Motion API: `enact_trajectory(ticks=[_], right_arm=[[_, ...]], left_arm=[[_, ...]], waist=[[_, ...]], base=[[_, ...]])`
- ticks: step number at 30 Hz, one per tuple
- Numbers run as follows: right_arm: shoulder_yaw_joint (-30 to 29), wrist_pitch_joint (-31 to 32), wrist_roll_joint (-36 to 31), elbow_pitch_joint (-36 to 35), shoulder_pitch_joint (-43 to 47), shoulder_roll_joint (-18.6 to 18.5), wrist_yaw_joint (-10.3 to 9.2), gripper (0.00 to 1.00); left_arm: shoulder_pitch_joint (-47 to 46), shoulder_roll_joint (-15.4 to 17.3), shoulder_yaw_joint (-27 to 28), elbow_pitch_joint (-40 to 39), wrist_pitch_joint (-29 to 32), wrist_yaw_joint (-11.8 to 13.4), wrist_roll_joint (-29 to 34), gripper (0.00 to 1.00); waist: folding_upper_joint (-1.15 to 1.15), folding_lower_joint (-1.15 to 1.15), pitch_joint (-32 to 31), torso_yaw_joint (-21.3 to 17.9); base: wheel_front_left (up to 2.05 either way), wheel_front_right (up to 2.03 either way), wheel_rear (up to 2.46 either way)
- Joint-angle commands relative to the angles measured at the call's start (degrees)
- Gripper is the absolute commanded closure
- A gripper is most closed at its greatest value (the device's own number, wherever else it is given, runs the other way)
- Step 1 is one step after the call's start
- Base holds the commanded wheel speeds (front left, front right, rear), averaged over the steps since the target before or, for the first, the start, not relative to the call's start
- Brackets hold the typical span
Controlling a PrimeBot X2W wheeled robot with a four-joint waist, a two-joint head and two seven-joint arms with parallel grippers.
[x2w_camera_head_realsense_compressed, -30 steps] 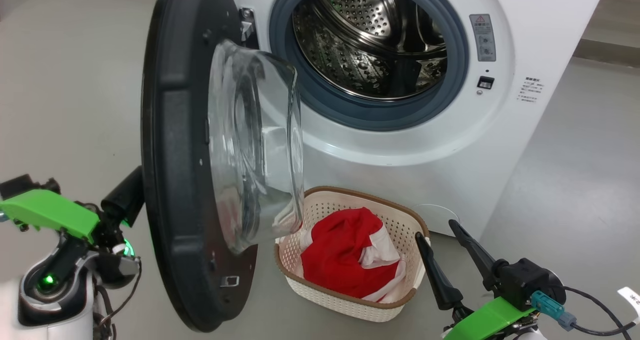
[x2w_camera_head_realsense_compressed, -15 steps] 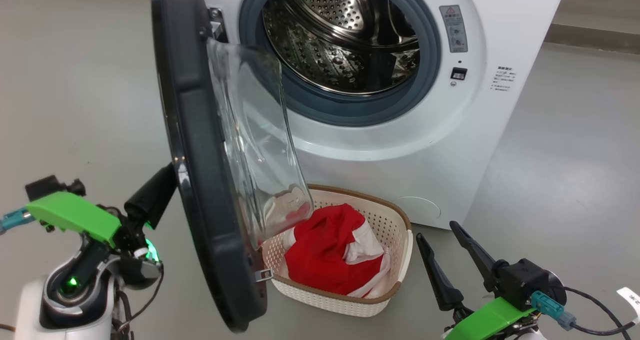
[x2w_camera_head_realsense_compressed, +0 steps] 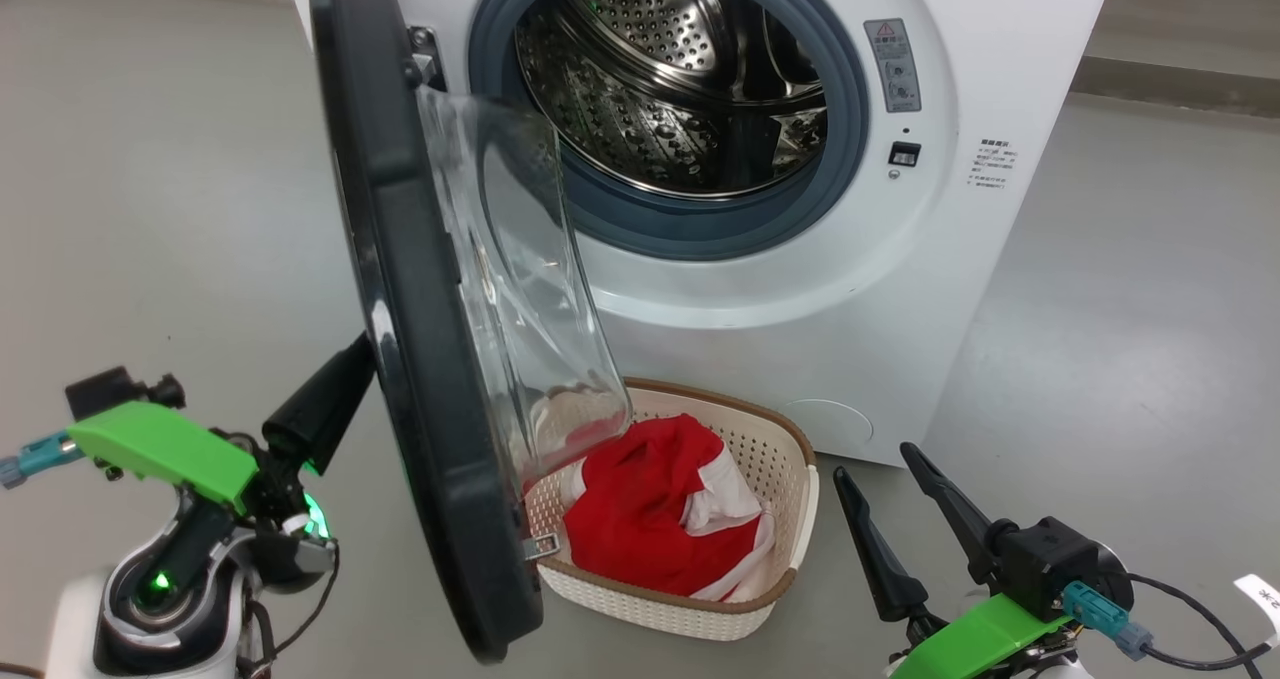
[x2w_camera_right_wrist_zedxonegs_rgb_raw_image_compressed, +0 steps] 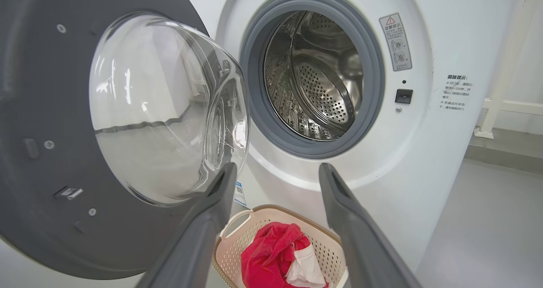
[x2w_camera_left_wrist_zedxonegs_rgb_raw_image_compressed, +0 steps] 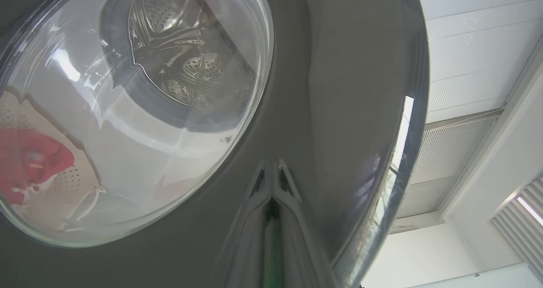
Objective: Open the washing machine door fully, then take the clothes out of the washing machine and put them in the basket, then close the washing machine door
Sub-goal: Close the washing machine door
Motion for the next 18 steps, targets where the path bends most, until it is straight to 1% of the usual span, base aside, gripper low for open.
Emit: enact_trajectory(ticks=[1,2,6,8,11,13,15,18], right_arm=[[1.05,-0.36,0.63,-1.26,-1.27,0.06,0.36,0.00],[1.06,-0.36,0.84,-1.23,-1.20,0.06,0.36,0.00],[1.03,-0.36,1.14,-1.21,-0.98,0.06,0.36,0.00],[1.06,-0.36,1.23,-1.19,-0.90,0.06,0.36,0.00],[1.17,-0.36,1.24,-1.19,-0.88,0.06,0.36,0.00],[1.27,-0.36,1.20,-1.20,-0.92,0.06,0.36,0.00],[1.28,-0.36,1.17,-1.23,-0.95,0.06,0.36,0.00],[1.31,-0.36,1.10,-1.28,-1.06,0.06,0.36,0.00]], left_arm=[[-0.09,1.06,1.64,-2.18,-0.33,-1.18,0.36,0.54],[0.26,1.32,1.81,-2.33,-0.58,-1.66,0.65,0.00],[1.96,2.65,2.23,-3.13,-1.96,-4.17,2.61,0.00],[3.02,4.10,2.08,-4.00,-3.33,-6.58,5.20,0.00],[4.65,6.88,1.55,-4.52,-8.39,-9.91,12.53,0.00],[5.51,8.65,0.64,-5.13,-12.35,-11.53,18.00,0.00],[6.44,10.29,-0.96,-5.91,-16.68,-12.40,24.08,0.00],[7.99,12.77,-4.00,-6.93,-24.01,-12.89,34.25,0.00]], waist=[[0.00,0.00,-0.17,0.20],[0.00,0.00,-0.22,0.29],[0.00,0.00,-0.47,0.73],[0.00,0.00,-0.57,0.94],[0.00,0.00,-0.63,1.21],[0.00,0.00,-0.57,1.33],[0.00,0.00,-0.47,1.48],[0.00,0.00,-0.27,1.53]], base=[[0.00,0.00,0.00],[0.00,0.00,0.00],[0.00,0.00,0.00],[0.00,0.00,0.00],[0.00,0.00,0.00],[0.00,0.00,0.00],[0.00,0.00,0.00],[0.00,0.00,0.00]])
